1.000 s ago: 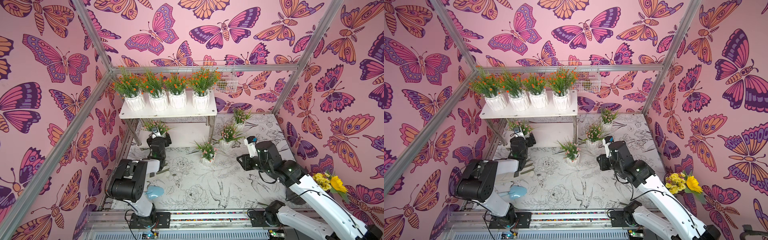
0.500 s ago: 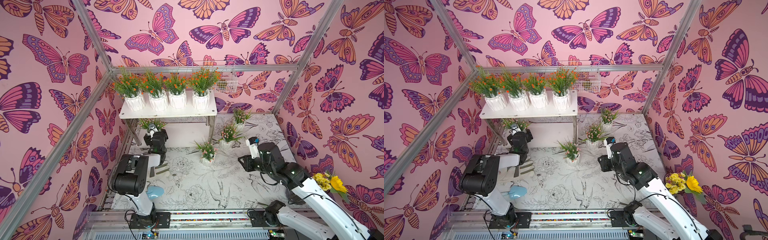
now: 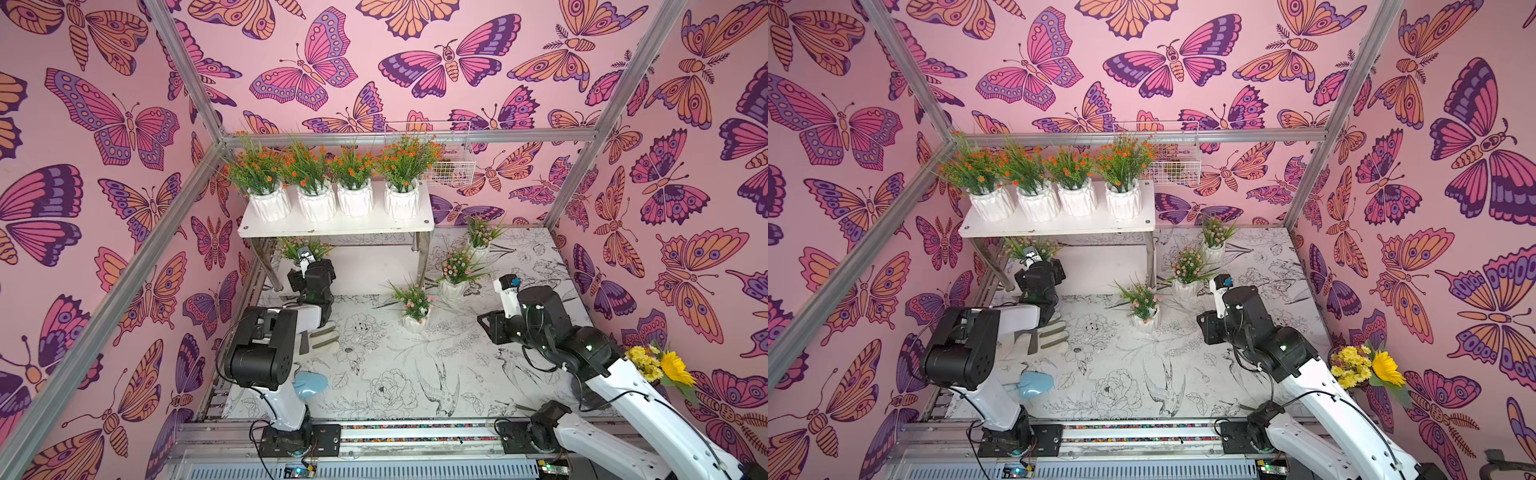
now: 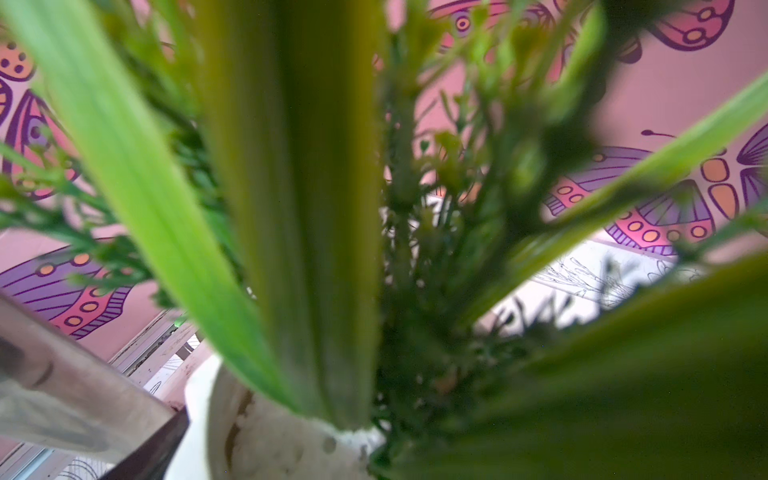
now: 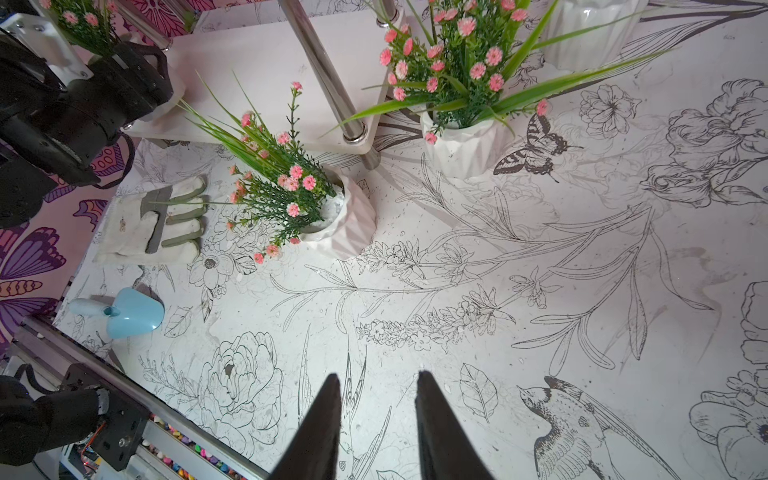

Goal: Place the baby's breath potted plants on the rack by color
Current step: Place the baby's breath potted plant on the rack.

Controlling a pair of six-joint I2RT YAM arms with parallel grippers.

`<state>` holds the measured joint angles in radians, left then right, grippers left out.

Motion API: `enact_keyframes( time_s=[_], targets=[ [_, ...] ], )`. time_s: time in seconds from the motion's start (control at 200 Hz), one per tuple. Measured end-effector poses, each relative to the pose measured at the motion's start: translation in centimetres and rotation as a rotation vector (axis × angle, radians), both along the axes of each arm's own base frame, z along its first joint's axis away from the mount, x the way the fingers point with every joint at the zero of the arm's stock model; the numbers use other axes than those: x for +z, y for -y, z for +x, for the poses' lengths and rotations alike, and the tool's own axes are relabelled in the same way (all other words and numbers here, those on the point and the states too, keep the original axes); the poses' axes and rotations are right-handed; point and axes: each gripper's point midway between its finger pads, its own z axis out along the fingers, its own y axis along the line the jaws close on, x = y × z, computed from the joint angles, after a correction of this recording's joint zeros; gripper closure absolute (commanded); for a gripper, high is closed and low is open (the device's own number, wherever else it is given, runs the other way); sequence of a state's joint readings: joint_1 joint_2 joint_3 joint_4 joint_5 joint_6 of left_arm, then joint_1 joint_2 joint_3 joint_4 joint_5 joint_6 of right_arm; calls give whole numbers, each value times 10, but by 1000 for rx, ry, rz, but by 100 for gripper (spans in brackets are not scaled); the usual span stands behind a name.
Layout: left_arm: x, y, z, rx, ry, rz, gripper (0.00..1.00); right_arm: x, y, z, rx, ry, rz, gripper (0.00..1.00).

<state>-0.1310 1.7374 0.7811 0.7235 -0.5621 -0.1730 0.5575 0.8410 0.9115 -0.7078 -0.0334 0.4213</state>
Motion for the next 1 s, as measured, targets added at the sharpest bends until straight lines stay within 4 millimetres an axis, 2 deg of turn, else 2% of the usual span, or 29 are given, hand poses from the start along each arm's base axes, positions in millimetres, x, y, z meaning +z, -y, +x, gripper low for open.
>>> enact_keyframes(
  time_s=[0.155,0.431,0.651,0.721,1.001],
  targets=[
    [3,0,2,1,9,-4,6,0,1,0,-3,2,-4,67],
    [-1,0,3,3,-7,-6,1,0,2,1,-8,4,-8,67],
    [10,0,9,9,25,-12,0,0,2,1,-9,5,-9,67],
    [11,-1,9,9,26,-12,1,0,2,2,-10,5,-10,67],
    [13,-4,11,17,27,-14,17,-1,3,1,-12,1,-14,67]
  ],
)
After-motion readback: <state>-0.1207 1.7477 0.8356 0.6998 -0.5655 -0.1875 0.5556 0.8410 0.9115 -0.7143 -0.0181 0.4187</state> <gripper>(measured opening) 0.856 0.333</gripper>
